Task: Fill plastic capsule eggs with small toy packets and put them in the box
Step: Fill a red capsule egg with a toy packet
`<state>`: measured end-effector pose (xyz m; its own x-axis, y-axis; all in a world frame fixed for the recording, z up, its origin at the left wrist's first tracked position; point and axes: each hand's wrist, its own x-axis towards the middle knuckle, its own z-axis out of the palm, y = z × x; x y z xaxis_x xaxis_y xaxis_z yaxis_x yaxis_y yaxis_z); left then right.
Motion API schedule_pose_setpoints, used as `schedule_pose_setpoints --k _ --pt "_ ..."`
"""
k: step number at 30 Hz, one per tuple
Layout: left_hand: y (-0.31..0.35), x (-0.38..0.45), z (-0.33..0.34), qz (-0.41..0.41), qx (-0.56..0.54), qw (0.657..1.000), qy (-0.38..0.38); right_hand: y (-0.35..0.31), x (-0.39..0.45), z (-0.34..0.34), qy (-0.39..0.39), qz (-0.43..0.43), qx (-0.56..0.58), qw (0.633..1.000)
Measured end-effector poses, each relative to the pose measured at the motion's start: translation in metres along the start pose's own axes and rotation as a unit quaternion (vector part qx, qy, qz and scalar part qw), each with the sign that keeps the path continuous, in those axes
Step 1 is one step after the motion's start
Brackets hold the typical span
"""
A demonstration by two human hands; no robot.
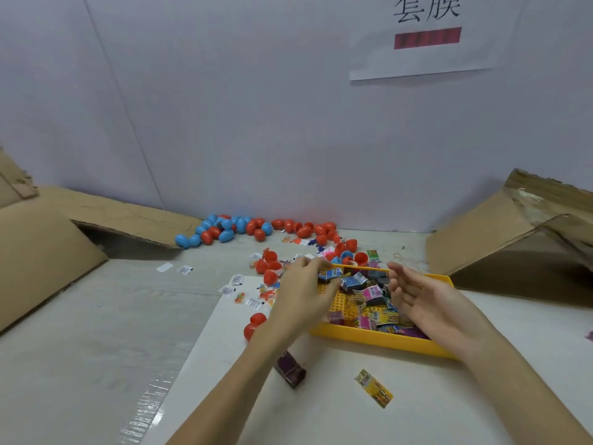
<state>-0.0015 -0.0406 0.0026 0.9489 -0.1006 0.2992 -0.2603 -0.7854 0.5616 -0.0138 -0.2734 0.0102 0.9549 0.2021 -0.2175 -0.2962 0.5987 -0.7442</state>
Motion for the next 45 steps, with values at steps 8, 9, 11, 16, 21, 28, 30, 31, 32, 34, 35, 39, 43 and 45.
schedule_pose_setpoints --k 8,9,11,16,21,28,30,31,32,34,35,39,43,45 --pt "-0.088 0.129 -0.046 -0.142 0.217 0.966 0.007 0.004 0.009 -0.005 -0.003 -0.012 -0.029 1.000" --pt "-0.099 0.137 -0.047 -0.160 0.256 0.953 0.002 0.004 0.010 -0.006 -0.005 -0.014 -0.037 0.999" --pt "-0.117 0.149 -0.044 -0.171 0.265 0.949 0.003 0.005 0.012 -0.009 -0.012 -0.016 -0.051 0.999" --pt "-0.136 0.155 -0.033 -0.166 0.178 0.968 0.065 0.006 0.016 -0.013 -0.014 -0.017 -0.081 0.996" --pt "-0.114 0.135 -0.039 -0.152 0.094 0.981 0.074 0.006 0.012 -0.007 -0.009 -0.023 -0.085 0.996" --pt "-0.002 0.036 -0.017 -0.022 -0.191 0.978 0.075 0.005 -0.001 0.005 -0.015 -0.054 -0.144 0.988" --pt "0.025 0.002 -0.003 -0.021 -0.291 0.955 0.050 0.006 -0.007 0.009 -0.048 -0.086 -0.201 0.975" --pt "0.036 -0.011 0.004 -0.023 -0.322 0.946 0.041 0.008 -0.009 0.011 -0.064 -0.100 -0.222 0.968" --pt "0.044 -0.022 0.011 -0.023 -0.339 0.940 0.037 0.009 -0.011 0.012 -0.073 -0.111 -0.239 0.962" --pt "0.053 -0.034 0.019 -0.016 -0.362 0.931 0.038 0.011 -0.014 0.013 -0.060 -0.132 -0.271 0.952" --pt "0.054 -0.036 0.020 -0.014 -0.370 0.928 0.039 0.011 -0.015 0.013 -0.048 -0.139 -0.282 0.948" --pt "0.049 -0.038 0.017 -0.013 -0.364 0.931 0.027 0.014 -0.015 0.015 -0.014 -0.136 -0.281 0.950" --pt "0.048 -0.042 0.015 0.047 -0.342 0.938 0.031 0.017 -0.012 0.015 -0.004 -0.132 -0.282 0.950" --pt "0.048 -0.042 0.014 0.071 -0.333 0.940 0.031 0.018 -0.012 0.014 0.002 -0.134 -0.293 0.947"
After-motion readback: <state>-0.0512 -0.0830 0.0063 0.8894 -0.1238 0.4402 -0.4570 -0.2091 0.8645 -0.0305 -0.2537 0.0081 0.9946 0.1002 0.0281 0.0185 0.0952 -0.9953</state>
